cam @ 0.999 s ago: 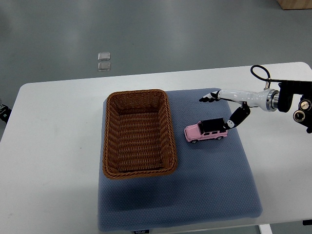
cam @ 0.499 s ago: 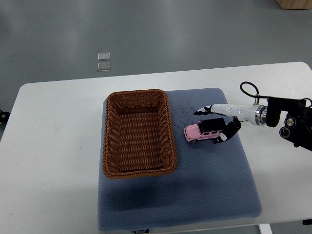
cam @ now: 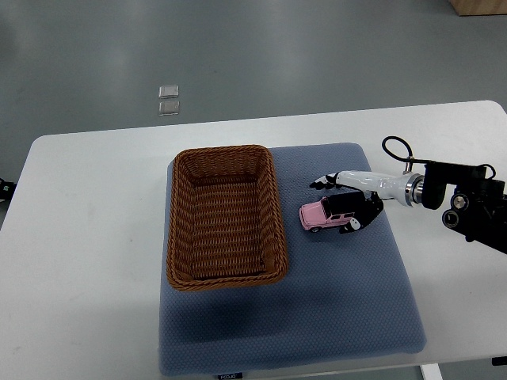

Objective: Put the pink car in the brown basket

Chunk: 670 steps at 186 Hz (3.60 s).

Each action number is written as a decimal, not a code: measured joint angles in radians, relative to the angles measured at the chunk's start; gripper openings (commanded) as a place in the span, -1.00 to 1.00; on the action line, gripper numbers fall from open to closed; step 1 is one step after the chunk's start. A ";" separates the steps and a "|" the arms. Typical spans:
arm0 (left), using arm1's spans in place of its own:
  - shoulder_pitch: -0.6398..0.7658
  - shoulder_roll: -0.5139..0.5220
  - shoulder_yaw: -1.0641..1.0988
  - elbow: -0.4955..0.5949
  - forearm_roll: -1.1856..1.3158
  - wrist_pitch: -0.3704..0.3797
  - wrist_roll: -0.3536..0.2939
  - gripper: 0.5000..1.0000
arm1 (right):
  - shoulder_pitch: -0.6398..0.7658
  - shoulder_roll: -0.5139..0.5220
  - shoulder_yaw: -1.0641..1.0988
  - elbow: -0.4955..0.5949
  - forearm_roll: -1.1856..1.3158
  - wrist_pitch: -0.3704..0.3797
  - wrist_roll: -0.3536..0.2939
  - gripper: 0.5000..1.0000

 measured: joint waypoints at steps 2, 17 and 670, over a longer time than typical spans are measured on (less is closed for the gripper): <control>0.000 0.000 0.000 0.000 0.000 0.000 0.000 1.00 | 0.000 0.001 0.000 0.000 0.000 0.000 0.000 0.41; 0.000 0.000 0.000 0.000 0.000 0.000 0.000 1.00 | 0.000 0.002 0.000 0.001 0.000 0.000 0.001 0.32; 0.000 0.000 0.000 0.000 0.000 0.000 0.000 1.00 | 0.230 0.375 0.053 -0.274 0.341 0.014 0.036 0.65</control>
